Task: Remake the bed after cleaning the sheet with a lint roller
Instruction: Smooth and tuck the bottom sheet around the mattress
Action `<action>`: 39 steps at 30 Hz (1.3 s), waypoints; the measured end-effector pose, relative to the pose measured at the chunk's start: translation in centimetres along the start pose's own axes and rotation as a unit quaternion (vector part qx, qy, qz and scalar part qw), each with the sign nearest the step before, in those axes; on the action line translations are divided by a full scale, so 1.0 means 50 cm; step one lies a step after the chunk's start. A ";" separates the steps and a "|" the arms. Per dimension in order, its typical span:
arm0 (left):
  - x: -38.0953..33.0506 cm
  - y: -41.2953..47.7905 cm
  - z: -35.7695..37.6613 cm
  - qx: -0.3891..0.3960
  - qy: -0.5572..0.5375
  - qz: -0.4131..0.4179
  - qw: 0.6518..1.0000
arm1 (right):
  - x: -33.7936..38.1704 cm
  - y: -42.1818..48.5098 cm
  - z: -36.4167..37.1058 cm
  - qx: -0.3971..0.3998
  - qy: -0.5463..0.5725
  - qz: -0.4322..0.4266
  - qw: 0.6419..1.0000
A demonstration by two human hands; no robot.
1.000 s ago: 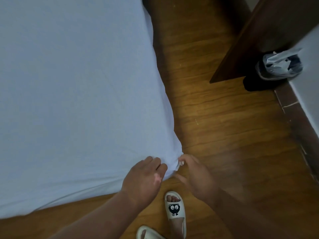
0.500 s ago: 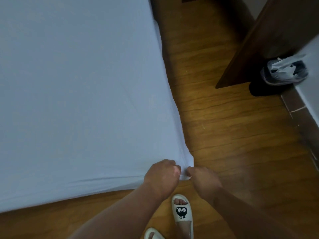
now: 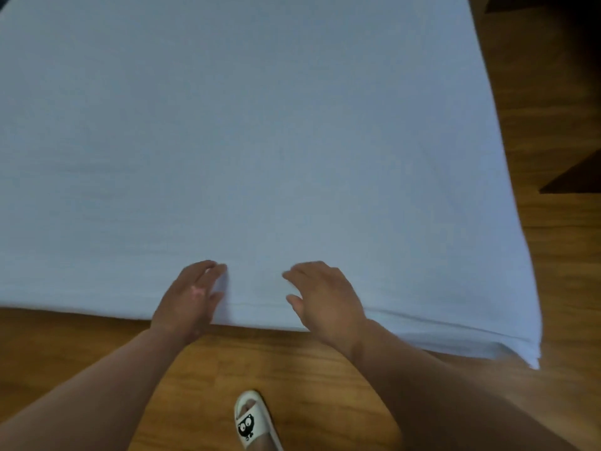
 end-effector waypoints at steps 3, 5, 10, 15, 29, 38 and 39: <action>0.056 0.023 0.016 -0.033 -0.036 0.053 0.997 | 0.048 0.058 0.062 -0.016 -0.034 0.028 0.999; 0.068 0.034 0.025 -0.066 -0.065 0.112 0.989 | 0.060 0.078 0.086 -0.049 -0.044 0.066 0.996; 0.090 0.050 0.027 -0.053 -0.139 0.144 0.978 | 0.065 0.087 0.087 -0.023 -0.030 0.100 0.994; 0.094 0.038 0.020 -0.025 -0.176 0.176 0.968 | 0.090 0.094 0.074 0.020 -0.039 0.103 0.994; 0.345 0.054 -0.060 0.051 -0.039 0.196 0.978 | 0.315 0.259 0.158 0.109 0.021 0.022 0.994; 0.439 0.087 -0.038 0.144 -0.034 0.166 0.975 | 0.395 0.308 0.269 0.037 0.000 0.120 0.992; 0.439 0.087 -0.040 0.171 -0.031 0.182 0.968 | 0.399 0.304 0.267 0.042 0.003 0.124 0.991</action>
Point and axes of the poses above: each hand's wrist, its own y-axis towards the middle knuckle, its own z-axis out of the palm, x = y × z, the point moved 4 cm from there along y, towards the middle knuckle, and after that the axes turned 1 degree about -y, right-handed, at the moved point
